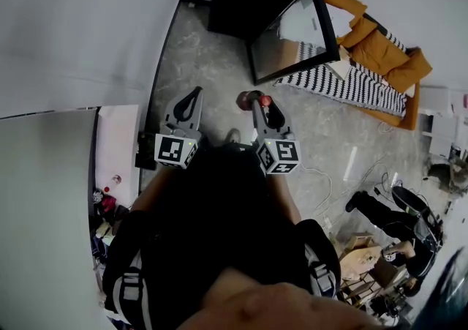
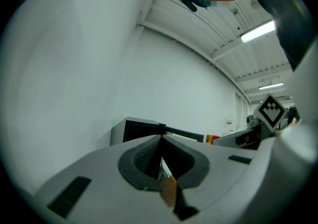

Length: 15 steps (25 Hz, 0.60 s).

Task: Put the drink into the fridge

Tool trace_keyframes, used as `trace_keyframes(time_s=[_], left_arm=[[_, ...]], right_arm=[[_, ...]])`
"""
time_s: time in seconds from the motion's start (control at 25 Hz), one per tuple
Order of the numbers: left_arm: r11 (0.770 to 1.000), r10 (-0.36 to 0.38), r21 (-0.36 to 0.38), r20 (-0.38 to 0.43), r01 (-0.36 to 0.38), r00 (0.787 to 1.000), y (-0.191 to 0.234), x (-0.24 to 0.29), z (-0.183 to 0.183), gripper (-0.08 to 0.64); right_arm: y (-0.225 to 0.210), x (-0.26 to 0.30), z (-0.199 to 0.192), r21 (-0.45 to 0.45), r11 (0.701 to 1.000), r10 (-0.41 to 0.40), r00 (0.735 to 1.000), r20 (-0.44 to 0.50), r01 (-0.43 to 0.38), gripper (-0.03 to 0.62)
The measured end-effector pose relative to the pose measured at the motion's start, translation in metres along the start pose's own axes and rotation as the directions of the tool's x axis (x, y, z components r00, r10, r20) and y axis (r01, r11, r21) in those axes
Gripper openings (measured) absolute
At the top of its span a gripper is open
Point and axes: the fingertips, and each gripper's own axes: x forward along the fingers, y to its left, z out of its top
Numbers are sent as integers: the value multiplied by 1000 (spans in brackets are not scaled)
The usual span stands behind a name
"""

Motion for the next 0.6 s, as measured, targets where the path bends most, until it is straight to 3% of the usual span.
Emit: trace_keyframes(time_s=[0.28, 0.6], left_arm=[[999, -55, 2, 11, 55, 998, 29, -6, -5, 5], [998, -53, -13, 13, 53, 998, 43, 5, 6, 5]], right_arm=[[28, 17, 3, 14, 999, -36, 999, 32, 36, 127], [34, 35, 2, 19, 999, -41, 999, 17, 41, 127]])
